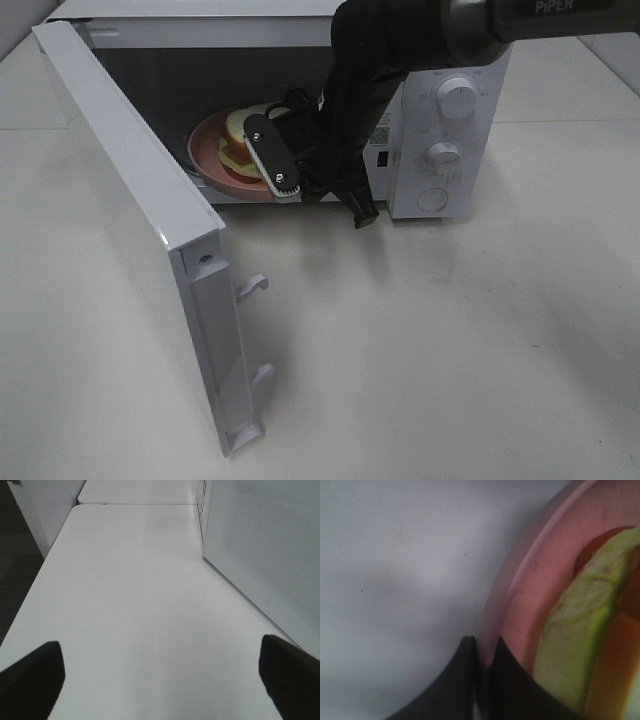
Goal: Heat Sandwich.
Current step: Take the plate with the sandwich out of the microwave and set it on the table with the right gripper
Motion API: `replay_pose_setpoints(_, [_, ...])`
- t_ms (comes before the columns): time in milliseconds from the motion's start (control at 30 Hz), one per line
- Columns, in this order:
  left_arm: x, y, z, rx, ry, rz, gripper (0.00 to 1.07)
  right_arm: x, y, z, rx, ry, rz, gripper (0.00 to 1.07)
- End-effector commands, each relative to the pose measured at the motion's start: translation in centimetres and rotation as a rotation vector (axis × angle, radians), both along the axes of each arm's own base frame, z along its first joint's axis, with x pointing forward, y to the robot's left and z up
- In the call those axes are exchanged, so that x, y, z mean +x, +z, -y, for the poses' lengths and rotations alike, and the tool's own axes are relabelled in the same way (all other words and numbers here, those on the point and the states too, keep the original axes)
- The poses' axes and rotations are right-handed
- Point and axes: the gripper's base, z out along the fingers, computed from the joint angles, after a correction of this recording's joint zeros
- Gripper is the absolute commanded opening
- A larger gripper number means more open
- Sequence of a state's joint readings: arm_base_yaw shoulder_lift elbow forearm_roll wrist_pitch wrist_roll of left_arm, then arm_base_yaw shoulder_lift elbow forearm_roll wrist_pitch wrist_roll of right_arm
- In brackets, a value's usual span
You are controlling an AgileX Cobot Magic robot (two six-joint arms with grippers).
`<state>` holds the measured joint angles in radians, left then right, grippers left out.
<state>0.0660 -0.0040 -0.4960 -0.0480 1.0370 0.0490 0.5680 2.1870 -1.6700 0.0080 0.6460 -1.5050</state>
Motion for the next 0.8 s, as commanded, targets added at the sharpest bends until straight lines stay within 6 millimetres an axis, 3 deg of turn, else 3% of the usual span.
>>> replay_pose_setpoints(33, [-0.3, 0.0, 0.1, -0.003, -0.001, 0.031, 1.01, -0.5, 1.7, 0.8, -0.006, 0.035, 0.036, 0.00])
replay_pose_setpoints(800, [-0.3, 0.0, 0.1, -0.003, -0.001, 0.031, 1.01, -5.0, 4.4, 2.8, 0.016, 0.142, -0.007, 0.00])
